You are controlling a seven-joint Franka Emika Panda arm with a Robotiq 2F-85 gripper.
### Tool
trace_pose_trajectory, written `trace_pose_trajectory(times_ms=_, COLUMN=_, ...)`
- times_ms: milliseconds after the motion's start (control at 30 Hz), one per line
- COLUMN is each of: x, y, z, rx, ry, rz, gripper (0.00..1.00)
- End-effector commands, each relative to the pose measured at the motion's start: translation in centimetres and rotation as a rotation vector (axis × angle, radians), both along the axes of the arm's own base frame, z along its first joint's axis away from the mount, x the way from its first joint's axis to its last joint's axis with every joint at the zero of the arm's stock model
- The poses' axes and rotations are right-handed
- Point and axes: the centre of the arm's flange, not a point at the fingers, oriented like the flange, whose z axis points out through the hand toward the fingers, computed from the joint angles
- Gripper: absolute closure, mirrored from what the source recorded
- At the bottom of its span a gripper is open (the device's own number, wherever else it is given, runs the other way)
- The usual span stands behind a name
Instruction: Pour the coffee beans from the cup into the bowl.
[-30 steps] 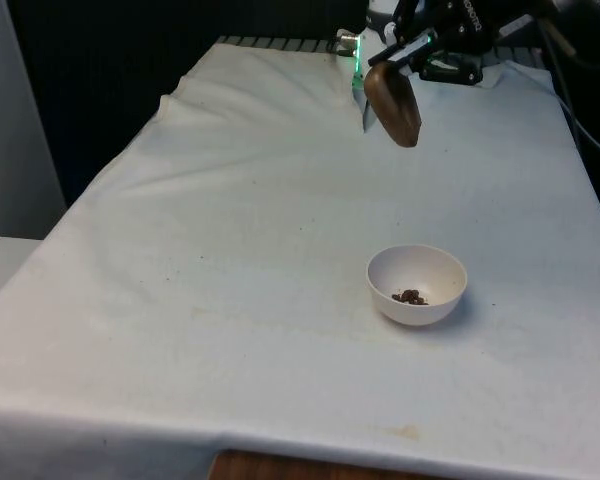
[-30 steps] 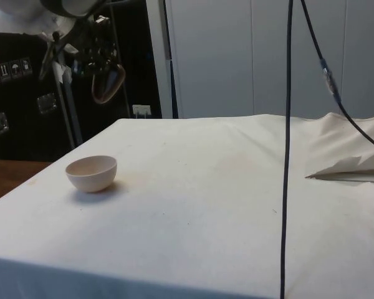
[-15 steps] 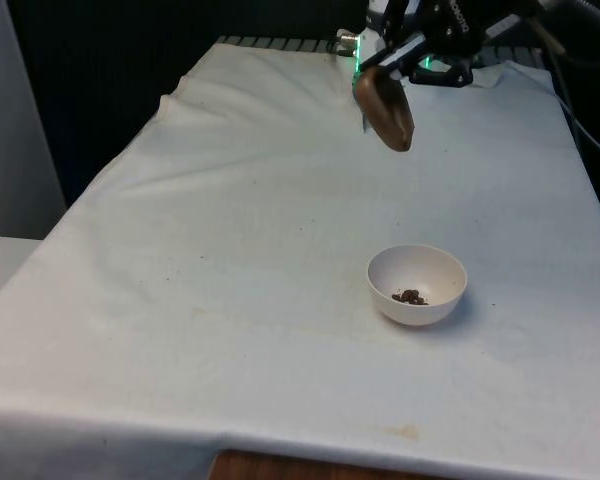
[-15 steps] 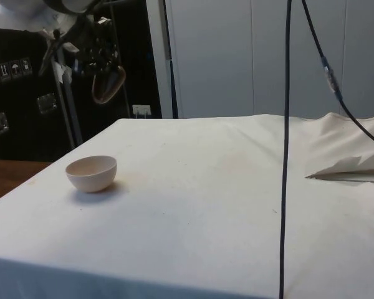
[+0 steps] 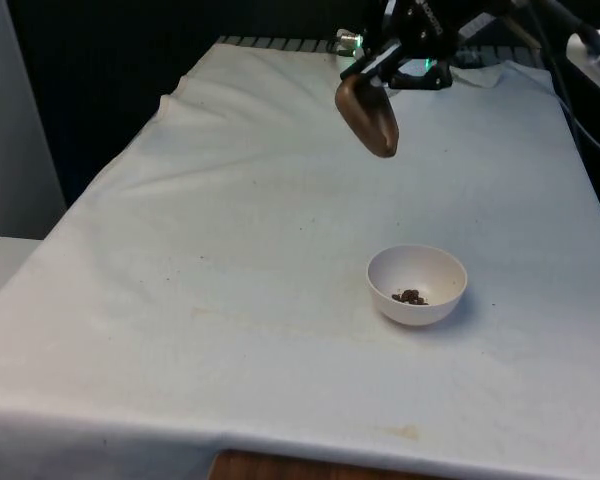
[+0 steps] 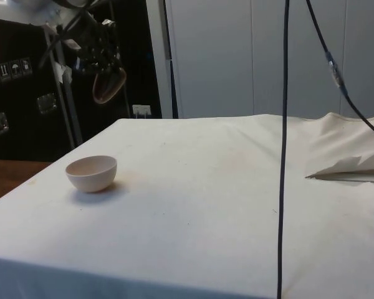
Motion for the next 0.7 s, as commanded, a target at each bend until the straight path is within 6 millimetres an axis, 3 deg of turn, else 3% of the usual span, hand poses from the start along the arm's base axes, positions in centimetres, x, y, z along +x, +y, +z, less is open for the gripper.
trace_pose_trajectory(times_ms=0, x=0.1, y=-0.5, z=0.1, rx=0.024, ry=-0.01, rz=0.008, gripper=1.0)
trace_pose_trajectory(times_ms=667, x=0.3, y=-5.1, z=0.2, rx=0.083, ry=-0.008, rz=-0.049, gripper=1.0)
